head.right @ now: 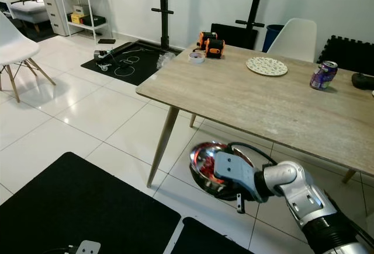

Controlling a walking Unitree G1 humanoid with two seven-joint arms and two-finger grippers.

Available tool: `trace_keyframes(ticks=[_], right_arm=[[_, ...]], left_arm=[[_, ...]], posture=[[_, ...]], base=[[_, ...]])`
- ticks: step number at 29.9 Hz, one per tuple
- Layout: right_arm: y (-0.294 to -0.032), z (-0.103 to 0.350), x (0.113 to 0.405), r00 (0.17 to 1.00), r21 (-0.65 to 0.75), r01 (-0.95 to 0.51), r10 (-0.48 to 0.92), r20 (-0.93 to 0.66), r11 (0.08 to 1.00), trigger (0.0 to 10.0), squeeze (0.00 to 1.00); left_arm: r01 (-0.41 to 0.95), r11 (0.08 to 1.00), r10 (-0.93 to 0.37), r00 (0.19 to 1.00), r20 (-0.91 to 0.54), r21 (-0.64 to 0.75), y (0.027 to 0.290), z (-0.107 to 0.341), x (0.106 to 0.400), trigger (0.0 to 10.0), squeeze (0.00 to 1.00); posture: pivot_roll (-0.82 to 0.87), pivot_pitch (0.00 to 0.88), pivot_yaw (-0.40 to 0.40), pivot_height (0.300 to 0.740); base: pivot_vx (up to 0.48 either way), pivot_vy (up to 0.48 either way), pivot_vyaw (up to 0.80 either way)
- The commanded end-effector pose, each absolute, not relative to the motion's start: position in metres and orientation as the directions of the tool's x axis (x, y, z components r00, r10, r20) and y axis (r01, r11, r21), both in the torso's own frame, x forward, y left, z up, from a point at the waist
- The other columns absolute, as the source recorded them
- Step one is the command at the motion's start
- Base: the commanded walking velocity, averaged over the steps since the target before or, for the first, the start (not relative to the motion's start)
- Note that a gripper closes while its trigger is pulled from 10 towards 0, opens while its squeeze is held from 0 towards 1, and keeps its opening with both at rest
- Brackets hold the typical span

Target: Restocking fridge

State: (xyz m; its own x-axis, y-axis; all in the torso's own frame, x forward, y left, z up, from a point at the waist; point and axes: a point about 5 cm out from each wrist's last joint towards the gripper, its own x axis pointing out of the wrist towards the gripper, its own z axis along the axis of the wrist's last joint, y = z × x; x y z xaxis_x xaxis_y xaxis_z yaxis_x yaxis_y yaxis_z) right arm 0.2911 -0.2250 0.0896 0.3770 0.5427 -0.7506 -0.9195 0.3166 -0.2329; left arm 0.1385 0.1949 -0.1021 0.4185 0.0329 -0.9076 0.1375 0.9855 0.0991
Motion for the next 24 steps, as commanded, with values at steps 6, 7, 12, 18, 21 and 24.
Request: trace_keyframes(ticks=[6, 7, 12, 18, 21, 24], right_arm=[[-0.25, 0.038, 0.279, 0.494, -0.254, -0.798, 0.352, -0.795, 0.546, 10.0, 0.0], [-0.259, 0.025, 0.273, 0.528, -0.262, -0.735, 0.286, -0.799, 0.626, 10.0, 0.0], [-0.279, -0.005, 0.248, 0.569, -0.297, -0.558, 0.096, -0.817, 0.774, 10.0, 0.0], [-0.306, -0.039, 0.197, 0.518, -0.382, -0.295, -0.189, -0.834, 0.876, 10.0, 0.0], [-0.311, -0.052, 0.172, 0.46, -0.408, -0.234, -0.269, -0.846, 0.883, 10.0, 0.0], [-0.313, -0.064, 0.145, 0.381, -0.411, -0.178, -0.323, -0.867, 0.894, 10.0, 0.0]], left_arm=[[0.144, 0.985, 0.033, 0.37, -0.929, 0.092, 0.195, -0.107, 0.125, 10.0, 0.0], [0.144, 0.985, 0.033, 0.369, -0.929, 0.092, 0.195, -0.107, 0.124, 10.0, 0.0], [0.143, 0.986, 0.033, 0.367, -0.93, 0.091, 0.194, -0.108, 0.123, 10.0, 0.0], [0.146, 0.985, 0.032, 0.367, -0.93, 0.092, 0.193, -0.108, 0.122, 10.0, 0.0], [0.148, 0.984, 0.033, 0.373, -0.927, 0.095, 0.193, -0.107, 0.125, 10.0, 0.0], [0.15, 0.984, 0.034, 0.38, -0.924, 0.097, 0.193, -0.106, 0.128, 10.0, 0.0]], posture=[[-0.09, 0.0, -0.017, 0.74], [-0.09, 0.0, -0.018, 0.74], [-0.09, 0.0, -0.018, 0.74], [-0.09, 0.0, -0.014, 0.74], [-0.09, 0.0, -0.014, 0.74], [-0.09, 0.0, -0.011, 0.74]], base=[[0.0, 0.0, 0.0], [0.0, 0.0, 0.0], [0.0, 0.0, 0.0], [0.0, 0.0, 0.0], [0.0, 0.0, 0.0], [0.0, 0.0, 0.0]])
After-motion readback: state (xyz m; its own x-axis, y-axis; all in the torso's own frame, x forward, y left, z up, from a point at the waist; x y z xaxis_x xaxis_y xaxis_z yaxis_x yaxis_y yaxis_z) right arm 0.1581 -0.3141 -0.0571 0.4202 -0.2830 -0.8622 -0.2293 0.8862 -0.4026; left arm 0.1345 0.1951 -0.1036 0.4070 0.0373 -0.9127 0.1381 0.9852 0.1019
